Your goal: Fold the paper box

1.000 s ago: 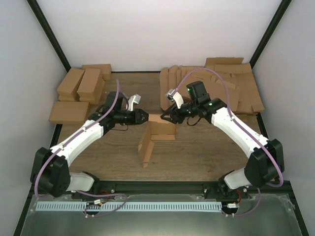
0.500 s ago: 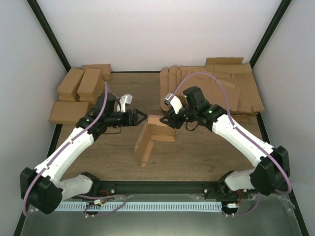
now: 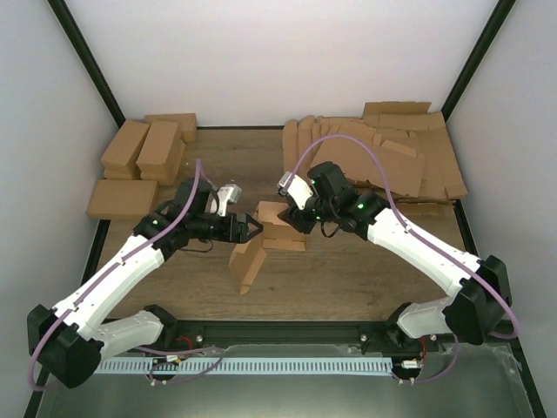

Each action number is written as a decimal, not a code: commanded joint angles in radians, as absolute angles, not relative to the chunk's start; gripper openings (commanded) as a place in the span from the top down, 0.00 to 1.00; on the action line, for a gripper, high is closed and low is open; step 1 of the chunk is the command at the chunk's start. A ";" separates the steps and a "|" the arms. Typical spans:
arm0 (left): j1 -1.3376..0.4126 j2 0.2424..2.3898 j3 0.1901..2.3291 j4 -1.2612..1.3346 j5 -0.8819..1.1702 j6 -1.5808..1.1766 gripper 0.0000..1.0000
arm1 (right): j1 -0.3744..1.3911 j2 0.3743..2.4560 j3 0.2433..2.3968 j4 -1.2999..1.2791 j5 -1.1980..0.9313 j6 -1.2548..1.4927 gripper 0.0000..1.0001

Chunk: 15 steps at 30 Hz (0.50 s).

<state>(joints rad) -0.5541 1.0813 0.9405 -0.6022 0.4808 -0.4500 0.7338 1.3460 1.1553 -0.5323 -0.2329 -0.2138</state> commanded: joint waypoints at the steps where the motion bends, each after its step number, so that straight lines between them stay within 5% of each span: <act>1: -0.561 1.088 0.975 -0.691 0.386 -0.383 0.16 | 0.759 1.368 1.170 -0.598 -0.164 -0.248 0.52; 5: -0.561 1.109 0.992 -0.737 0.361 -0.331 0.16 | 0.766 1.383 1.184 -0.616 -0.142 -0.271 0.50; 15: -0.563 1.178 1.013 -0.820 0.342 -0.259 0.41 | 0.819 1.468 1.240 -0.671 -0.032 -0.295 0.51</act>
